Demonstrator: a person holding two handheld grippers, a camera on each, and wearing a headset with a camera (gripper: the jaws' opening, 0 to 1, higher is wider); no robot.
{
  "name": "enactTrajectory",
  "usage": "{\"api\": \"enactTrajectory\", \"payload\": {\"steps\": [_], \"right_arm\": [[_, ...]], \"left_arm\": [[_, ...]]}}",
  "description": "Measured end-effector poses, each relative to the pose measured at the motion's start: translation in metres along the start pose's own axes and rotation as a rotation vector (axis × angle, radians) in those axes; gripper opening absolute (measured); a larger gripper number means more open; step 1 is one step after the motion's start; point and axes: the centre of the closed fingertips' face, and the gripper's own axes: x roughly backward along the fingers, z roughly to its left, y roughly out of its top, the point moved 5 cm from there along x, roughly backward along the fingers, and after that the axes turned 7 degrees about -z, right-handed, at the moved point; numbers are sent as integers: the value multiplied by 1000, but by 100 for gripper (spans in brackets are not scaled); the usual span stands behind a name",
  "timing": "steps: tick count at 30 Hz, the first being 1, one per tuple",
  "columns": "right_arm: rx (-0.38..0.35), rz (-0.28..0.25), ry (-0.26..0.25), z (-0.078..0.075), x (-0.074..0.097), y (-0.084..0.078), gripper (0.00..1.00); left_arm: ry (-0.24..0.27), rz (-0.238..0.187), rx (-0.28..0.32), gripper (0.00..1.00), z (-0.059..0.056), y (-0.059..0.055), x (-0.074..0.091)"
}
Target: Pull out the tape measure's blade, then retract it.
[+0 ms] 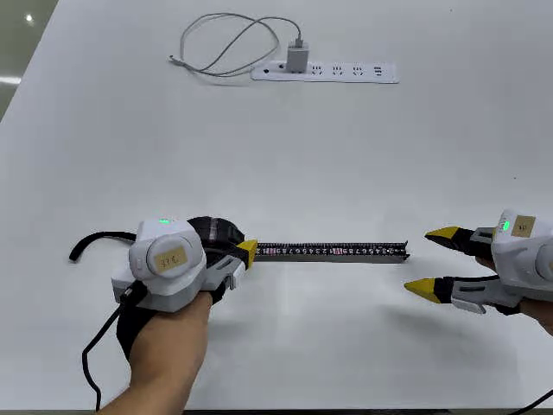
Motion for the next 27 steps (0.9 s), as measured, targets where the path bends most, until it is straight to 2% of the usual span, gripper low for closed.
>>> {"api": "enactTrajectory", "payload": {"steps": [12,27], "right_arm": [[93,68,50,-6,-7,1,36],[177,158,102,-16,-16,-3,29]], "left_arm": [[19,6,22,61,5,-2,-5],[1,17,32,60,6,-3,-7]]}}
